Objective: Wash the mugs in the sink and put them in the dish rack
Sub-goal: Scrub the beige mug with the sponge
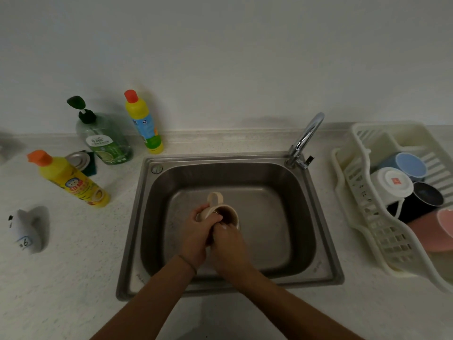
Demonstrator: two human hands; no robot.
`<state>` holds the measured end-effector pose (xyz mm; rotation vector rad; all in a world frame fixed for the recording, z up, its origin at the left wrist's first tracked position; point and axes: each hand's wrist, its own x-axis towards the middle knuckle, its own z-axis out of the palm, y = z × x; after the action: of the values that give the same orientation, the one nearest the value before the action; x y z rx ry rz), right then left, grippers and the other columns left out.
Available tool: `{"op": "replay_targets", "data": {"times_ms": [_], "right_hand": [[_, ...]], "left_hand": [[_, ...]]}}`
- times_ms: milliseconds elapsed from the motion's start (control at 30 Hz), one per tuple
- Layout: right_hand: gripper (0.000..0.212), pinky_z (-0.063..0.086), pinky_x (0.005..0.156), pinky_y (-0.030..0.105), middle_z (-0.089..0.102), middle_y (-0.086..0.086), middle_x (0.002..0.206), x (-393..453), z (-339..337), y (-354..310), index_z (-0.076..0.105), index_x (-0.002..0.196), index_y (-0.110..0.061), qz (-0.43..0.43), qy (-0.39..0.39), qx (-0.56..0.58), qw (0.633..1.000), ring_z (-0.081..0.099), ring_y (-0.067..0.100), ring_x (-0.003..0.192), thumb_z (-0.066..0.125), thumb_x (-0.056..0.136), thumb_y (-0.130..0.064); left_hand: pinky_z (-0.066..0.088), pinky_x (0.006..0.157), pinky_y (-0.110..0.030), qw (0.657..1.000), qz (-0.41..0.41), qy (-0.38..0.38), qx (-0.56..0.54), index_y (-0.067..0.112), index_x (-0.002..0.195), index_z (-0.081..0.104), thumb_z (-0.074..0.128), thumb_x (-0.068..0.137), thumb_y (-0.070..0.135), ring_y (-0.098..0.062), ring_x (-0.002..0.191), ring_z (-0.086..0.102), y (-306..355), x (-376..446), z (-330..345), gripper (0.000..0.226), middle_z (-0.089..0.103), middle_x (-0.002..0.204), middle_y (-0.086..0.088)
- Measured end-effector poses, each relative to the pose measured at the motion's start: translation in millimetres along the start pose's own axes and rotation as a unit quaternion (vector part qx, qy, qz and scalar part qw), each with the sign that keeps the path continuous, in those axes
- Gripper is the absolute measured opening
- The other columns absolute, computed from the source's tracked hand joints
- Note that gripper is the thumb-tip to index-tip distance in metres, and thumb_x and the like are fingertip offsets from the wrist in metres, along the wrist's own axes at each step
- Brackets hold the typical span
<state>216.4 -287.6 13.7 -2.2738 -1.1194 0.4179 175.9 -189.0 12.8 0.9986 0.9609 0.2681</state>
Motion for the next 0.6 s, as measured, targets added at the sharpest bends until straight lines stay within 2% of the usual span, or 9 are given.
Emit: {"op": "replay_targets", "data": {"times_ms": [33, 167, 200, 300, 333, 433, 467, 500, 600], "right_hand": [[0.034, 0.056, 0.083, 0.040, 0.068, 0.008, 0.112, 0, 1, -3, 0.059, 0.126, -0.011, 0.016, -0.001, 0.022, 1.000, 0.063, 0.025, 0.096, 0.053, 0.093, -0.009], [0.047, 0.058, 0.083, 0.036, 0.061, 0.004, 0.130, 4, -17, 28, 0.050, 0.138, -0.018, -0.157, -0.026, -0.150, 0.976, 0.054, 0.023, 0.120, 0.057, 0.092, -0.011], [0.048, 0.057, 0.086, 0.036, 0.060, 0.004, 0.131, 5, -17, 28, 0.051, 0.138, -0.017, -0.143, -0.026, -0.145, 0.979, 0.052, 0.022, 0.121, 0.058, 0.092, -0.010], [0.039, 0.054, 0.089, 0.034, 0.066, 0.005, 0.119, 2, -9, -5, 0.057, 0.131, -0.013, 0.004, 0.012, 0.022, 1.000, 0.059, 0.021, 0.106, 0.055, 0.093, -0.006], [0.039, 0.054, 0.087, 0.032, 0.066, 0.005, 0.119, 2, -8, -7, 0.057, 0.131, -0.012, 0.016, 0.005, 0.042, 0.999, 0.060, 0.021, 0.103, 0.055, 0.093, -0.005], [0.049, 0.057, 0.085, 0.036, 0.060, 0.002, 0.129, 3, -18, 22, 0.049, 0.138, -0.019, -0.133, -0.034, -0.105, 0.985, 0.054, 0.021, 0.117, 0.058, 0.091, -0.007], [0.052, 0.057, 0.086, 0.035, 0.059, 0.002, 0.132, 3, -19, 31, 0.049, 0.139, -0.019, -0.150, -0.042, -0.134, 0.979, 0.051, 0.021, 0.121, 0.060, 0.090, -0.007], [0.052, 0.056, 0.088, 0.035, 0.060, 0.002, 0.132, 3, -17, 30, 0.051, 0.138, -0.019, -0.131, -0.041, -0.122, 0.983, 0.052, 0.022, 0.122, 0.060, 0.089, -0.006], [0.045, 0.055, 0.086, 0.038, 0.066, 0.003, 0.119, 0, -5, -2, 0.057, 0.130, -0.015, 0.020, 0.010, 0.023, 0.999, 0.061, 0.024, 0.106, 0.056, 0.086, -0.004]], "left_hand": [[0.060, 0.079, -0.043, 1.000, 0.000, -0.002, 0.004, 0.020, 0.125, 0.063, 0.076, 0.087, 0.009, -0.030, 0.102, 0.072, 2, -1, 1, 0.042, 0.073, 0.115, -0.014], [0.060, 0.069, -0.042, 1.000, -0.014, -0.017, 0.010, 0.020, 0.128, 0.062, 0.072, 0.089, 0.007, -0.026, 0.104, 0.066, 18, 1, -10, 0.042, 0.068, 0.115, -0.008], [0.060, 0.068, -0.042, 1.000, -0.012, -0.017, 0.010, 0.021, 0.128, 0.062, 0.073, 0.089, 0.008, -0.026, 0.103, 0.066, 18, 1, -8, 0.043, 0.069, 0.115, -0.008], [0.058, 0.069, -0.037, 1.000, -0.012, -0.005, 0.013, 0.022, 0.125, 0.064, 0.075, 0.089, 0.012, -0.026, 0.100, 0.071, 15, -3, 6, 0.039, 0.074, 0.112, -0.010], [0.057, 0.068, -0.036, 1.000, -0.015, -0.009, 0.018, 0.021, 0.125, 0.064, 0.074, 0.089, 0.013, -0.025, 0.099, 0.071, 16, -3, 6, 0.038, 0.074, 0.112, -0.011], [0.059, 0.062, -0.036, 0.999, -0.032, -0.035, 0.020, 0.019, 0.127, 0.064, 0.073, 0.090, 0.013, -0.023, 0.103, 0.067, 24, 0, -4, 0.039, 0.071, 0.116, -0.009], [0.060, 0.062, -0.037, 0.999, -0.034, -0.038, 0.017, 0.019, 0.127, 0.064, 0.073, 0.089, 0.012, -0.024, 0.105, 0.066, 24, 1, -7, 0.040, 0.070, 0.117, -0.009], [0.060, 0.062, -0.038, 0.999, -0.036, -0.036, 0.016, 0.020, 0.127, 0.064, 0.074, 0.089, 0.012, -0.024, 0.105, 0.067, 23, 0, -6, 0.039, 0.070, 0.116, -0.009], [0.059, 0.069, -0.039, 0.999, -0.029, -0.025, 0.036, 0.022, 0.123, 0.066, 0.074, 0.089, 0.017, -0.026, 0.103, 0.069, 14, -3, 4, 0.036, 0.073, 0.114, -0.011]]}}
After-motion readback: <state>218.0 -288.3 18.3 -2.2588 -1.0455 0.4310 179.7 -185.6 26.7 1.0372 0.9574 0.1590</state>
